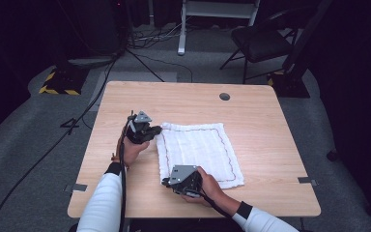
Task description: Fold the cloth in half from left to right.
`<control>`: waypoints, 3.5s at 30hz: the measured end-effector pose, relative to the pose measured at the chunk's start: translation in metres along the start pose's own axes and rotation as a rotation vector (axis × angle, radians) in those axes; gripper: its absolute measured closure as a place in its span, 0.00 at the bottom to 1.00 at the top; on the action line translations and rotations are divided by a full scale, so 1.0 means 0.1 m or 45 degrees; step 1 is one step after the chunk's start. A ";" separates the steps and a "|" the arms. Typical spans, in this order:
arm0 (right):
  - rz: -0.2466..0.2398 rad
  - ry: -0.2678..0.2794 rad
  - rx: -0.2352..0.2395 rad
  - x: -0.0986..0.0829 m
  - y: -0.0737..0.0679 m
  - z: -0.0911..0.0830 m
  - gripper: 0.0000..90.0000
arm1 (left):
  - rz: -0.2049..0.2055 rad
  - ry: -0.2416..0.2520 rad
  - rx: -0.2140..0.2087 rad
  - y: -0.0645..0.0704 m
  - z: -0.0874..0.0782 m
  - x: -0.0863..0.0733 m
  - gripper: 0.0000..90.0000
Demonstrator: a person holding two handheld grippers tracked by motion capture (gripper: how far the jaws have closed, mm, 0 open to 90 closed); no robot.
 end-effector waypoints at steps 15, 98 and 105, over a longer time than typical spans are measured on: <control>0.040 0.071 -0.054 0.01 0.11 -0.29 0.96 | -0.006 0.081 -0.022 0.07 -0.04 0.15 0.94; 0.567 -0.196 -0.313 -1.71 0.92 -1.47 0.60 | 0.388 -0.283 -0.202 1.69 0.63 -0.05 0.20; 0.548 -0.210 -0.278 -1.67 0.83 -1.44 0.61 | 0.367 -0.297 -0.229 1.61 0.51 -0.19 0.18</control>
Point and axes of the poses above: each handheld gripper's, and its own axes: z roughly forward along the jaws, x roughly out of its top, y roughly to its right, the point moved 2 cm from there along z, roughly forward along the jaws, and after that the axes turned 3 degrees about z, right-handed, at the moved point
